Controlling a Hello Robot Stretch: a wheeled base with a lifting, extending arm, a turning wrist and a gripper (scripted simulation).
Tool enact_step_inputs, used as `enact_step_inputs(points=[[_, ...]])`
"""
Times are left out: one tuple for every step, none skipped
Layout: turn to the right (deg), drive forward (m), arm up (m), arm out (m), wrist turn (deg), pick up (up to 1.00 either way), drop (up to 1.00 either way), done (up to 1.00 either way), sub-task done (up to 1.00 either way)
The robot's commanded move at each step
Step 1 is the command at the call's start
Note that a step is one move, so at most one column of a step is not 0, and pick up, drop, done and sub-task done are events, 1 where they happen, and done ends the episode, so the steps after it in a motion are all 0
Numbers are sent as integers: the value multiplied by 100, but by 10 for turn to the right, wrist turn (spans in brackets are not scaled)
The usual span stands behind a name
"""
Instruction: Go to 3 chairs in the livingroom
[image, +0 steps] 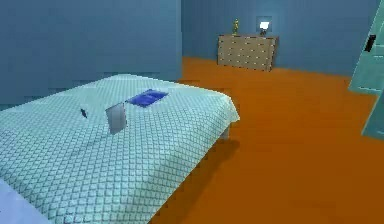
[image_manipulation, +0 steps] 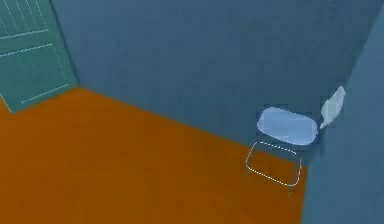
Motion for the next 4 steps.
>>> enact_step_inputs(points=[[360, 0, 0, 0, 0, 0, 0, 0, 0], [0, 35, 0, 0, 0, 0, 0, 0, 0], [0, 100, 0, 0, 0, 0, 0, 0, 0], [-30, 0, 0, 0, 0, 0, 0, 0, 0]])
